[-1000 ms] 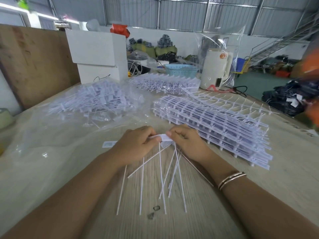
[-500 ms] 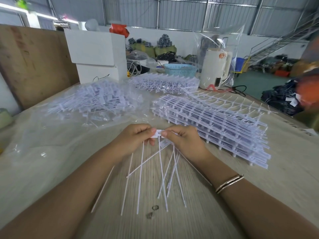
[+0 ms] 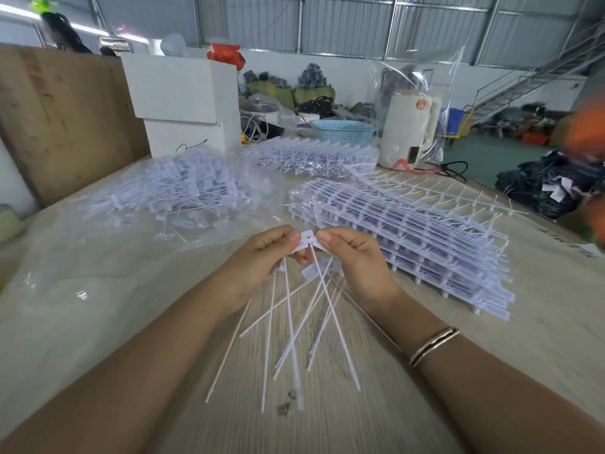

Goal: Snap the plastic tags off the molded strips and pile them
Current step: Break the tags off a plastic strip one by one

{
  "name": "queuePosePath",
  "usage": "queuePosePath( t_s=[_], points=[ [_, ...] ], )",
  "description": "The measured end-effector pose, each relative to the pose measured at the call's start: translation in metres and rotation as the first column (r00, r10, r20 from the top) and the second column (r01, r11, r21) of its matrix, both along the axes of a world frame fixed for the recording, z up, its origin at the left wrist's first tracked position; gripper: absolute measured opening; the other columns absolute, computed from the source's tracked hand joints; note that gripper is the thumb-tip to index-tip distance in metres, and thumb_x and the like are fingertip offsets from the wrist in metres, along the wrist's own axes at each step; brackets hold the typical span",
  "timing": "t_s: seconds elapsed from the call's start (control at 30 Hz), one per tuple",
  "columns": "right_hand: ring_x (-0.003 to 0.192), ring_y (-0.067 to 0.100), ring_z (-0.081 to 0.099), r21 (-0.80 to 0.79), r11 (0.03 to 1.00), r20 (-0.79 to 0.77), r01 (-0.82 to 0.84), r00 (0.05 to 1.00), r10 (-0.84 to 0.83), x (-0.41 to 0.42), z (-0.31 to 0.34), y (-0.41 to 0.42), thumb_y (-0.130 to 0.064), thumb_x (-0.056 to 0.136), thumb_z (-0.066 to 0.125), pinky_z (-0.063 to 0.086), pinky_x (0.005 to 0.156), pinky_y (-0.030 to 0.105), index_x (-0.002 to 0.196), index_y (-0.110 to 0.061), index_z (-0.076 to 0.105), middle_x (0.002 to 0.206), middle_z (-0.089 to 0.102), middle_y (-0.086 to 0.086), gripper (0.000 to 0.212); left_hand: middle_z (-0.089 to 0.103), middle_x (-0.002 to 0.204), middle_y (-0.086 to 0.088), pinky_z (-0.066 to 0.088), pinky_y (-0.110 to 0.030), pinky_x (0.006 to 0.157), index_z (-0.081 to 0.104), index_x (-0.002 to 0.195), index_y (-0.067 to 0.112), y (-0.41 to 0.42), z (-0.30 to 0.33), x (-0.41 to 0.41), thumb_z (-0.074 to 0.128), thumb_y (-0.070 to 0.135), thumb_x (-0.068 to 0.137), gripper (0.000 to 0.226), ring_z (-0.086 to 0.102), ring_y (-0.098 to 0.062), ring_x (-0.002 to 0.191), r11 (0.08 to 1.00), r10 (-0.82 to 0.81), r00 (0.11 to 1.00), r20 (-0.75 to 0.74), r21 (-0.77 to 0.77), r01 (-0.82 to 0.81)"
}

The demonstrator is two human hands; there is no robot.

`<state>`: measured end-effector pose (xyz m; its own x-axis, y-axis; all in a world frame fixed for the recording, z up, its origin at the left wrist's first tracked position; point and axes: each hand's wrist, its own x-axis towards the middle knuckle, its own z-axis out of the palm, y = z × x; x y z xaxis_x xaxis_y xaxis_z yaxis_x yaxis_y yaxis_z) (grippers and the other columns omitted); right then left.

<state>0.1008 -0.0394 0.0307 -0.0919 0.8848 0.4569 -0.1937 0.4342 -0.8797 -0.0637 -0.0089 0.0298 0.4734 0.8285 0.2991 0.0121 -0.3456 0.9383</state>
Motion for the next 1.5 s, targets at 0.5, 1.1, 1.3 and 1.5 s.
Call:
queuePosePath(
  t_s=[0.5,1.1,1.3,1.5],
  points=[
    [0.098,0.018,0.066,-0.163,0.979,0.159,0.125,0.982,-0.099,0.019,-0.014,0.011,-0.023,0.085,0.067,0.051,0.089,0.028,0.086,-0.014,0.076,0.098,0.072,0.005,0.013,0.059,0.061,0.010,0.037,-0.011,0.056,0.060,0.072,0.015,0.010,0.002,-0.022,0.045,0.028,0.097,0.032,0.048,0.001,0.054,0.976,0.144,0.987,-0.067,0.172,-0.130],
    [0.111,0.005,0.041,0.369,0.874,0.749,0.315,0.457,-0.481,0.008,-0.010,0.007,-0.046,0.092,0.051,0.018,0.087,0.031,0.109,-0.032,0.068,0.113,0.058,-0.017,0.028,0.066,0.073,-0.001,0.043,-0.035,0.059,0.036,0.100,0.039,0.002,-0.006,-0.009,0.044,0.015,0.094,0.026,0.056,-0.017,0.057,0.860,0.299,0.808,-0.507,0.510,0.002],
    [0.101,0.014,0.052,0.228,0.947,0.705,0.228,0.633,-0.321,0.008,-0.004,0.004,-0.034,0.086,0.062,0.030,0.097,0.055,0.084,-0.015,0.073,0.091,0.060,-0.014,0.022,0.059,0.070,0.006,0.034,-0.034,0.077,0.049,0.089,0.027,-0.002,0.000,-0.010,0.037,0.031,0.098,0.016,0.054,-0.012,0.071,0.766,0.433,0.747,-0.504,0.643,-0.010],
    [0.095,0.013,0.055,0.266,0.935,0.712,0.232,0.607,-0.353,0.005,-0.004,0.001,-0.032,0.088,0.062,0.027,0.094,0.054,0.088,-0.025,0.071,0.088,0.068,-0.006,0.012,0.047,0.054,0.006,0.027,-0.029,0.061,0.040,0.061,0.029,-0.002,0.004,-0.010,0.047,0.035,0.095,0.035,0.042,-0.008,0.053,0.788,0.474,0.686,-0.552,0.613,-0.052]
  ],
)
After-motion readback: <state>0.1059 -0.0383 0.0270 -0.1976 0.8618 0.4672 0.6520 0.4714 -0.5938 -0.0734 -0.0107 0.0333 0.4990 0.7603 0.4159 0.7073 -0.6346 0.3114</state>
